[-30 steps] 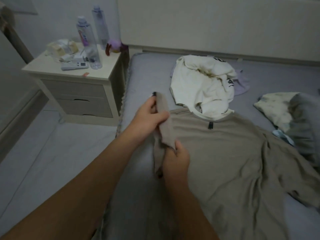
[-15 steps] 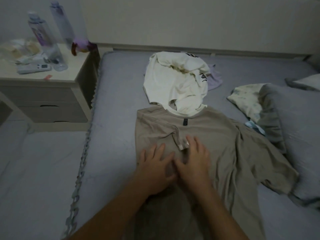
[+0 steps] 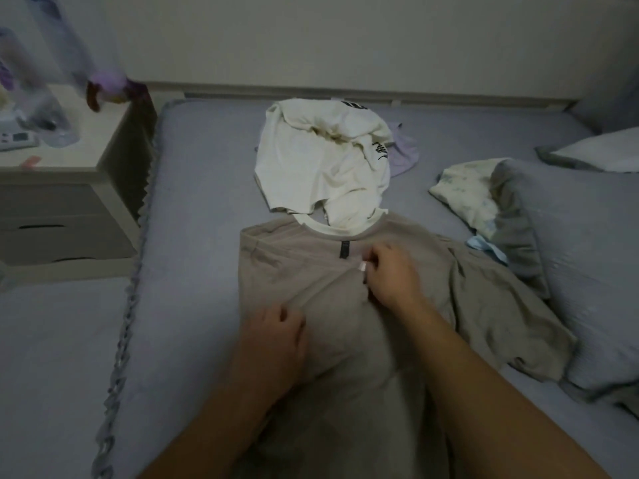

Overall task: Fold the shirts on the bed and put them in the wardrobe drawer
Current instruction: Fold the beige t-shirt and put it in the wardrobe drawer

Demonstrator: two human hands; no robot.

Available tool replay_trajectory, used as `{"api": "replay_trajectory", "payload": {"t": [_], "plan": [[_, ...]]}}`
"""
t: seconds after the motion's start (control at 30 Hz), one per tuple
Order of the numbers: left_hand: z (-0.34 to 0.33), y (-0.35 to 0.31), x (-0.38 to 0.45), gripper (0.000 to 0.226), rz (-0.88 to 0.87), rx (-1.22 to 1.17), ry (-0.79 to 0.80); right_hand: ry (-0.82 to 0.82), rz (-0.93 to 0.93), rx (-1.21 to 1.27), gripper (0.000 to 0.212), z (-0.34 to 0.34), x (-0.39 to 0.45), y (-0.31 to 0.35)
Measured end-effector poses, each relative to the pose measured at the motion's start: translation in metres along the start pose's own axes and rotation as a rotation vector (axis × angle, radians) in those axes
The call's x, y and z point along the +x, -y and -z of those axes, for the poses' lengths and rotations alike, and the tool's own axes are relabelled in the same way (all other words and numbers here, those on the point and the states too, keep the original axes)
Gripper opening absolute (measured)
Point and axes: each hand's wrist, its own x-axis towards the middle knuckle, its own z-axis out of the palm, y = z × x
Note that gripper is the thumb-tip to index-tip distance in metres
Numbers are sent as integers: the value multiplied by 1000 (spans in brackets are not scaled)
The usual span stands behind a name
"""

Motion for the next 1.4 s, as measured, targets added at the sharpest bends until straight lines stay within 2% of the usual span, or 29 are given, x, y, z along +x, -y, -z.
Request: {"api": "replay_trajectory", "payload": {"t": [0.03,0.17,0.3,0.37,0.43,0.5,0.57,0.6,0.67,0.73,0.77,0.83,0.93,1.03,1.1,1.17,1.23,1.3,1.33,1.37,1.4], "plan": [[-2,0,11,37,-12,6,-17,-58,-28,26,20,2,-7,-12],[-28,13,33,89,-34,107,228,-213,-297,5,30,23,-51,-87],[-44,26,32,94,35,96,246,-398,-649,91,41,48,-111,-149],[-39,28,29,94,36,129,268,-433,-795,198,45,53,-137,-170],[-33,32,26,94,42,178,271,-402,-920,541,49,54,-153,-182],[-26,28,25,93,74,204,297,-361,-1039,1070,40,54,-155,-185],[-20,9,23,85,110,196,311,-305,-1073,1380,31,54,-145,-181],[-19,-4,18,77,104,165,297,-320,-1064,1418,30,51,-137,-179],[-23,-30,1,63,62,95,275,-439,-1023,1417,49,48,-117,-172],[-30,-46,-18,57,52,103,281,-550,-1005,1313,67,51,-101,-164],[-32,-49,-23,56,62,115,273,-580,-990,1285,68,51,-95,-161],[-32,-56,-22,54,78,96,270,-600,-953,1325,64,50,-87,-161],[-29,-64,-10,62,22,110,390,-620,-945,1456,51,45,-83,-161],[-26,-63,6,62,-43,167,513,-765,-791,1175,46,59,-81,-145],[-25,-61,13,60,-69,194,540,-784,-549,1006,42,76,-84,-114],[-25,-58,12,58,-86,212,540,-638,-223,856,28,76,-93,-75],[-25,-56,8,55,-96,205,538,-312,51,581,23,59,-109,-44],[-22,-53,8,50,-119,224,517,113,241,355,36,40,-122,-28],[-19,-52,8,47,-145,223,488,256,283,317,45,32,-125,-29],[-16,-49,8,43,-176,189,438,295,281,339,48,28,-127,-32],[-15,-45,6,38,-196,110,370,239,247,399,45,28,-129,-38]]}}
